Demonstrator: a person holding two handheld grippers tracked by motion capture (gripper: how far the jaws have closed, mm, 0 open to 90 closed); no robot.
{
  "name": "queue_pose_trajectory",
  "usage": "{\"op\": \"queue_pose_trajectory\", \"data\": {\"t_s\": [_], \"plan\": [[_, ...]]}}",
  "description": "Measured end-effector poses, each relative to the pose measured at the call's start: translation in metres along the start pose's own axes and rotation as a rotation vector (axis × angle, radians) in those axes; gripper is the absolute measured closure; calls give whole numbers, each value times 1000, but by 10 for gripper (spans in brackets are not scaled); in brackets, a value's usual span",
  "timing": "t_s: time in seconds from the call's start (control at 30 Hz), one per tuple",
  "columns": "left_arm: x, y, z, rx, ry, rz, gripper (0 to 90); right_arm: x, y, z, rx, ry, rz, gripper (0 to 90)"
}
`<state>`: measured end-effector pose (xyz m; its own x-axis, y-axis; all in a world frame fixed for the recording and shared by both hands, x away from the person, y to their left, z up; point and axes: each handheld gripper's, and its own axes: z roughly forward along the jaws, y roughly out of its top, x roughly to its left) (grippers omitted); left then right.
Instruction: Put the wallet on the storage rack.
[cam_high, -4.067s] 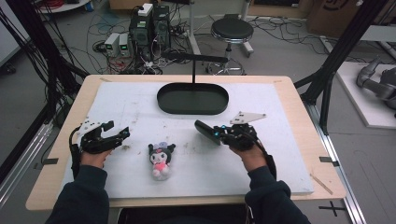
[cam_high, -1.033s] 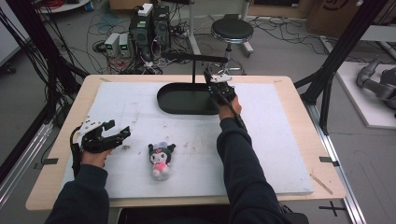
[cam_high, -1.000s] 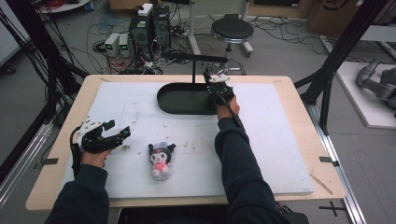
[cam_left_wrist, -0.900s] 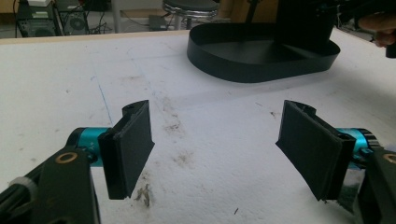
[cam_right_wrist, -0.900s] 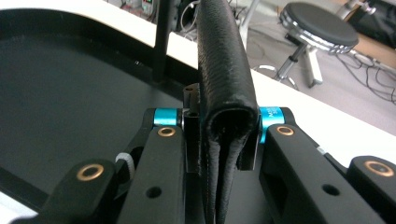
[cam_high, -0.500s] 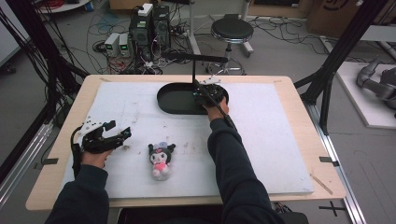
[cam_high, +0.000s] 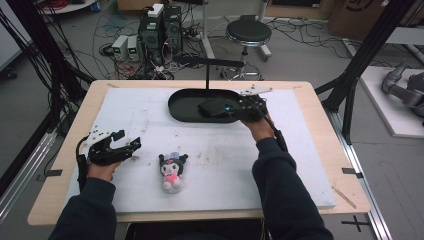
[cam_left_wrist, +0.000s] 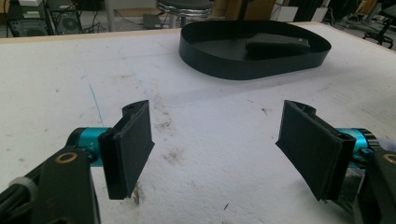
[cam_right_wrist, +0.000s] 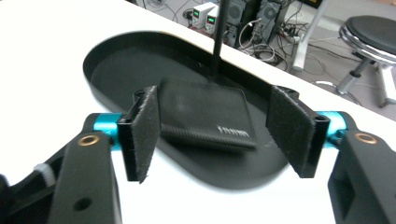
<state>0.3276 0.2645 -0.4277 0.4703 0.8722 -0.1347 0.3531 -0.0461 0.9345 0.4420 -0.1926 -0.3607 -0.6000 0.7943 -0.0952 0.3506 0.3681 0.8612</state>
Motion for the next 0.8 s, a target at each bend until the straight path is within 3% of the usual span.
{"op": "queue_pose_trajectory", "data": {"t_s": [0.03, 0.07, 0.1, 0.27, 0.37, 0.57, 0.8], "plan": [[0, 0, 0, -1, 1, -3, 258, -4, -8, -16, 15, -6, -9, 335], [-1, 0, 0, -1, 1, -2, 258, -4, -8, -16, 15, -6, -9, 335], [-1, 0, 0, 1, 4, -1, 258, -7, -18, -32, -3, -2, -14, 343], [-3, 0, 1, 1, 7, 1, 258, -12, -36, -52, -7, -3, 18, 344], [-4, 0, 3, -4, 6, -4, 258, -18, -57, -66, -12, -18, 33, 341], [-4, 0, 4, -4, 7, -3, 258, -23, -81, -84, 3, -50, 30, 271], [-5, 1, 3, -8, 9, 1, 258, -24, -86, -88, 15, -69, 3, 233]]}}
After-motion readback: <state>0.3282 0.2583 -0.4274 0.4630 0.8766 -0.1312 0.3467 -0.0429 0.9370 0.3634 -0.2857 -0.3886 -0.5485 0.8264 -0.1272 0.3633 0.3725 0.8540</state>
